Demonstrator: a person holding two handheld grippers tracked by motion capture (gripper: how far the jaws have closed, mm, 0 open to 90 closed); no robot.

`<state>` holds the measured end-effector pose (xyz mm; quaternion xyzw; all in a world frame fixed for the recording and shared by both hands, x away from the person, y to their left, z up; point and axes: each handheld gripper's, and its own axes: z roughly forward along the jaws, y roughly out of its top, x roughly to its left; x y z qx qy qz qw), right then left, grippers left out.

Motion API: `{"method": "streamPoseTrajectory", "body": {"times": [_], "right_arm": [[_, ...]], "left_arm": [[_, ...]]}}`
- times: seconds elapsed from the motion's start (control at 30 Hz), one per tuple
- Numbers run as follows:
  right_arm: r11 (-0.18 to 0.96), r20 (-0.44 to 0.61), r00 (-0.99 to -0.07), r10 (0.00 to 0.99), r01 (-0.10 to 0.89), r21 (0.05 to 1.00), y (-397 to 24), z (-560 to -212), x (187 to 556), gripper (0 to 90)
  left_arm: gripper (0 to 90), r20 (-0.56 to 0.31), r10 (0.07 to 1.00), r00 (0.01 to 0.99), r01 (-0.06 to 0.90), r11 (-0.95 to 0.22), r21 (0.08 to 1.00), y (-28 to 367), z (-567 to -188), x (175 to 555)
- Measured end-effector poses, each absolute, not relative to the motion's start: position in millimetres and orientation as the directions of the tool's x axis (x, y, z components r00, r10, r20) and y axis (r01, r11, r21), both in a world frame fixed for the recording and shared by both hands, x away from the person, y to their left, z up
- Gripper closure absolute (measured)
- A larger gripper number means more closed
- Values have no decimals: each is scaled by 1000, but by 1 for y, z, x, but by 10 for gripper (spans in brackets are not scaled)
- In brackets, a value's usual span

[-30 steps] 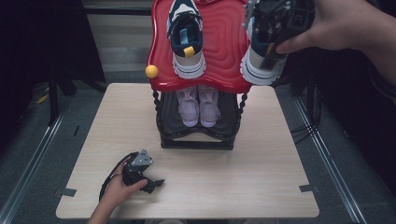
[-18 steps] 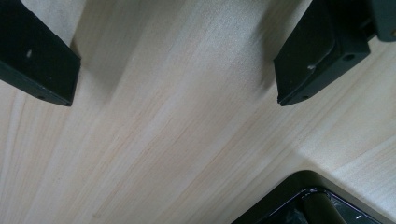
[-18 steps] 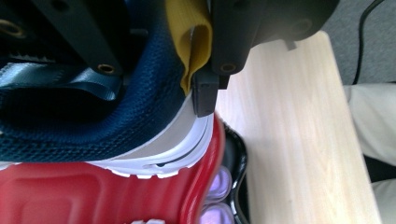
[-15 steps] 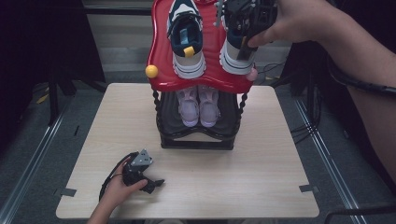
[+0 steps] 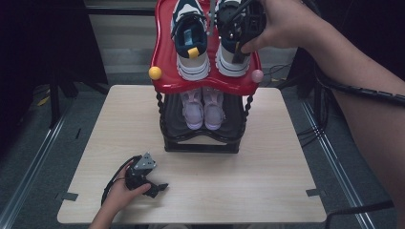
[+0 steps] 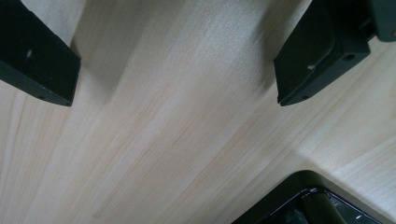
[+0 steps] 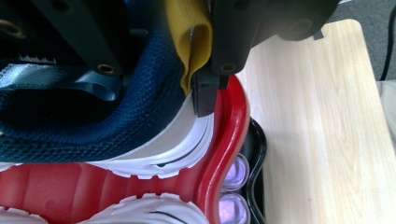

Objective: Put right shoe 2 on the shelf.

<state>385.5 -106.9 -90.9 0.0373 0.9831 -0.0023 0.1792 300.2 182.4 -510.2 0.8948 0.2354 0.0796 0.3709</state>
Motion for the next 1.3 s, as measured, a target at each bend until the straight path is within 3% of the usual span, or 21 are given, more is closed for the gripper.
{"method": "streamPoseTrajectory", "body": {"times": [0.73, 1.3], "right_arm": [[1000, -352, -936, 12, 16, -8, -97, -109, 401, 729], [999, -352, -935, 47, 38, 34, -100, -109, 403, 694]], "left_arm": [[0, -33, 480, 876, 362, -614, 701, 182, -510, 300], [0, -31, 481, 876, 363, -617, 698, 183, -510, 300]]}}
